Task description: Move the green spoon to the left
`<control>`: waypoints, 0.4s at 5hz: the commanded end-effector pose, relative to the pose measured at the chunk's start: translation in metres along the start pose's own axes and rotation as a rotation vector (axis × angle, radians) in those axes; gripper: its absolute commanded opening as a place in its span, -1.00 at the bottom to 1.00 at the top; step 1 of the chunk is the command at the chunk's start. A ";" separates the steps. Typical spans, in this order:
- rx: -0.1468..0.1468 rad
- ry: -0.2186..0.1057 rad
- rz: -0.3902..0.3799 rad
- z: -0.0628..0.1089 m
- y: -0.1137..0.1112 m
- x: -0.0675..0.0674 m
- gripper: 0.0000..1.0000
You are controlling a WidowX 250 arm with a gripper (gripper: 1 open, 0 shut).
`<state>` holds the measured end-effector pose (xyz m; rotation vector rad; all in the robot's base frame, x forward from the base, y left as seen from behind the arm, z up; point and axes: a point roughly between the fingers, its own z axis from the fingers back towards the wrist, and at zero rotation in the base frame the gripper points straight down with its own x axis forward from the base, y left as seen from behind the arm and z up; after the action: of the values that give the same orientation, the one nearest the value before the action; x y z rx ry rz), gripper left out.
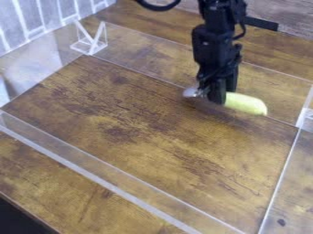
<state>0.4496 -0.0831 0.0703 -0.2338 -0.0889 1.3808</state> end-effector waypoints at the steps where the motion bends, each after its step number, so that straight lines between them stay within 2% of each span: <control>1: -0.110 -0.015 -0.007 0.050 -0.024 0.002 -1.00; 2: -0.115 -0.015 -0.013 0.047 -0.020 0.003 -1.00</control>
<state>0.4590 -0.0832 0.0872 -0.2566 -0.1229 1.3701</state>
